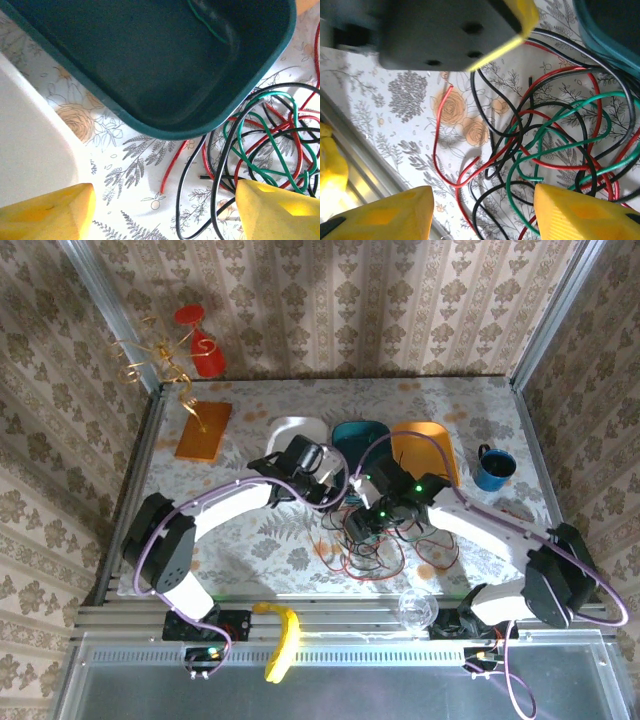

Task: Untangle the cables

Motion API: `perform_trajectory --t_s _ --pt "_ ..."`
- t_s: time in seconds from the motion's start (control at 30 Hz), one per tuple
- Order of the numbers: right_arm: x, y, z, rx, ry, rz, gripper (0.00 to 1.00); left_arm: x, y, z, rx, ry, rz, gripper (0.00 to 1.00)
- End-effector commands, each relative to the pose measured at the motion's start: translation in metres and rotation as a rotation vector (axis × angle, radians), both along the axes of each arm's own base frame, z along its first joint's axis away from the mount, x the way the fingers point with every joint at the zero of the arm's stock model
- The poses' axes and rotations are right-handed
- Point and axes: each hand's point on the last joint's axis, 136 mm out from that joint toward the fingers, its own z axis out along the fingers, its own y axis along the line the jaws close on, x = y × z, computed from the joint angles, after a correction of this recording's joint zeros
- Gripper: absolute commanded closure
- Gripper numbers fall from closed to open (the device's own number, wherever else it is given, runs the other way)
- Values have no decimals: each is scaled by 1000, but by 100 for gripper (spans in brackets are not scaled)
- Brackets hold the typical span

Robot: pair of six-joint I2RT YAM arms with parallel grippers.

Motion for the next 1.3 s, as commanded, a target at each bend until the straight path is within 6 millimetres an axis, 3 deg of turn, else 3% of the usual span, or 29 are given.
perform_trajectory --t_s 0.0,0.4,0.5,0.57,0.7,0.8,1.03,1.27 --pt "-4 -8 -20 -107 47 48 45 -3 3 2 -14 10 17 25" --pt "-10 -25 -60 -269 117 61 51 -6 -2 -2 19 -4 -14 25" --pt "-9 -25 -65 -287 115 58 60 -10 -8 -5 35 -1 -38 25" --pt "-8 -25 -63 -286 107 53 73 -13 -12 -7 37 4 -54 25" --pt "-4 -26 -50 -259 66 32 89 -17 -22 -9 29 22 -84 25" --pt "-3 -27 -36 -184 53 -5 90 -19 -30 -12 19 39 -110 25" --pt "-2 -20 12 179 29 -76 90 -25 -45 -14 -13 88 -177 25" --pt "8 -20 45 397 34 -123 91 -30 -50 -17 -14 107 -213 25"
